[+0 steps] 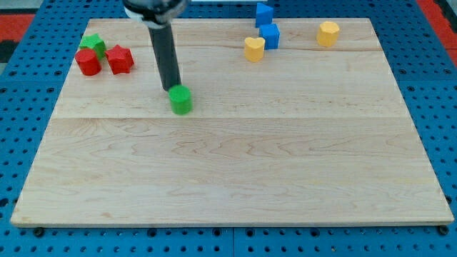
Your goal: Adjust the yellow heart under the blue cube
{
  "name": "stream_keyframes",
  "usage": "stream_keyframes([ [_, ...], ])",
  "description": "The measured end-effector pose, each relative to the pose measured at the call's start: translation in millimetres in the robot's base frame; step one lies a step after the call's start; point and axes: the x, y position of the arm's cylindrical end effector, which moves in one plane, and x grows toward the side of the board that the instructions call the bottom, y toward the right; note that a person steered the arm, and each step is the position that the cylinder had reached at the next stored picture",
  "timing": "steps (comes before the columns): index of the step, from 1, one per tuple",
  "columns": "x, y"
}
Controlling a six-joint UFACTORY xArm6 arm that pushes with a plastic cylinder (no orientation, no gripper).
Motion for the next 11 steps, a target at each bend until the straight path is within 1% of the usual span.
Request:
stream_keyframes([
  [1,1.5,104.1],
  [2,-18.2,203.3],
  [3,-54.1,188.8],
  [4,-83.3,97.5],
  [5,-99.7,45.4],
  [6,-128.0,68.3],
  [7,-142.0,60.2],
  [8,-137.9,100.6],
  [9,-112.2,131.6],
  [10,-89.8,140.1],
  [11,-70.4,124.9],
])
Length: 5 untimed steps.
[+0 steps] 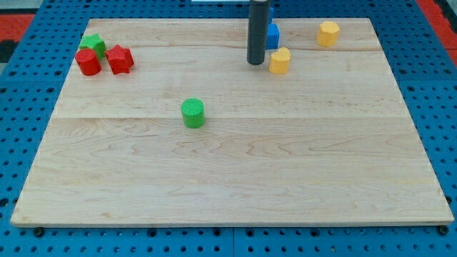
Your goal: Adjust the yellow heart under the blue cube
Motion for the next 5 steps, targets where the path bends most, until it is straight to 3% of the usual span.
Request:
stream_keyframes([
  [1,50.4,64.2],
  [2,33.8,112.5],
  [3,-3.0,114.6],
  [5,-15.7,75.9],
])
